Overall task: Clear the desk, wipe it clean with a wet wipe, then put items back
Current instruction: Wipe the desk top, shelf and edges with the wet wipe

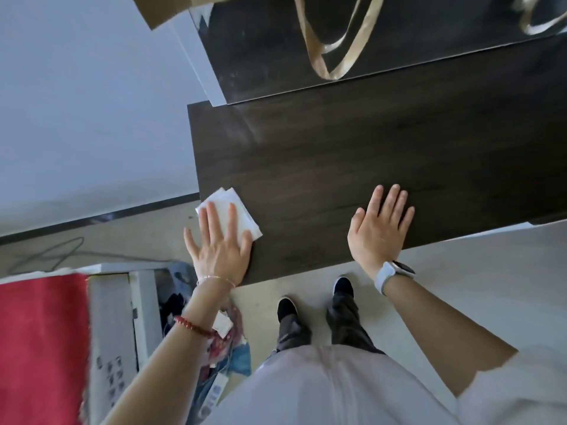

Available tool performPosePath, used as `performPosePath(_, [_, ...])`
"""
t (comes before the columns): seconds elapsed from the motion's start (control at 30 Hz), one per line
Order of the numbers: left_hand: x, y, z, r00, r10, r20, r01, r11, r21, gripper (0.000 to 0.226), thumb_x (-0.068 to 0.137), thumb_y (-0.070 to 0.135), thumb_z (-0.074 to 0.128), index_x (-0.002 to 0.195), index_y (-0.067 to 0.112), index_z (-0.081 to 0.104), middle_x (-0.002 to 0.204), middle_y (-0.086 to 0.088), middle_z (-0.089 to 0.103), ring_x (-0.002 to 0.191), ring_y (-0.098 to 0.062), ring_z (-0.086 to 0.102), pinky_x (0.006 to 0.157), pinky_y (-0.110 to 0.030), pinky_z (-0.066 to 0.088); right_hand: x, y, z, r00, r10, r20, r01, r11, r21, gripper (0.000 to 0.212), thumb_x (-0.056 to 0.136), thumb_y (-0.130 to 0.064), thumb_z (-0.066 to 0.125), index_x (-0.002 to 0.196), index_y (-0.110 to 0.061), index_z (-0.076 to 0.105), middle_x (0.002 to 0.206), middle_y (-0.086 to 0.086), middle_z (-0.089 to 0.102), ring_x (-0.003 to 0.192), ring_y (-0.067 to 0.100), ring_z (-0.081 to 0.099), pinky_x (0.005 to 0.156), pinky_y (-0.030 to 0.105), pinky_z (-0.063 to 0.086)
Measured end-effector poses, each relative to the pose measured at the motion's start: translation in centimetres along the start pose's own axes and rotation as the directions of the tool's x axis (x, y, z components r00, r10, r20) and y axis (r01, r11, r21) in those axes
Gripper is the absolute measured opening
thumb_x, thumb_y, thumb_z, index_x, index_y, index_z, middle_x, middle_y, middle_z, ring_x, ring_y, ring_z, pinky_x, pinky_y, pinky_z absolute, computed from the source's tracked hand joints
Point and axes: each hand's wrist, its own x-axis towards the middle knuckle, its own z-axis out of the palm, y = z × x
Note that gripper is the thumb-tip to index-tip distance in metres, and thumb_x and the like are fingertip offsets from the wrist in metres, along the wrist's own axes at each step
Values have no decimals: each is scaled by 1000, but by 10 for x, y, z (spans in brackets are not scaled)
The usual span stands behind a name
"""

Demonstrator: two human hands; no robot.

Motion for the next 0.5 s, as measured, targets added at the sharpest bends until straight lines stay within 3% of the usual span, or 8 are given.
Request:
performPosePath(0.2, [79,1,-25,999,23,-40,-24,1000,-12,55,93,39,20,143,27,3,155,-9,-6,142,-23,-8,111,-58,1,0,-1,4,1000,14,-19,-14,1000,-20,59,88,-33,22,140,-5,26,148,25,25,138,39,19,111,54,13])
performPosePath(0.4, [-34,-8,8,1000,20,-3,-20,999,-48,60,87,47,4,143,30,-5,155,-9,-10,142,-21,-12,111,-56,-3,-2,-1,3,1000,2,-21,-2,1000,-8,55,91,-28,32,141,-6,25,149,24,22,139,38,17,111,54,12])
performPosePath(0.5, [-76,-11,24,1000,-4,0,4,999,-48,62,85,49,3,144,30,1,155,-11,-4,142,-21,-8,110,-56,-3,-1,1,3,999,-6,-49,7,1000,25,57,88,-29,28,140,-5,27,148,25,23,138,39,17,111,54,11])
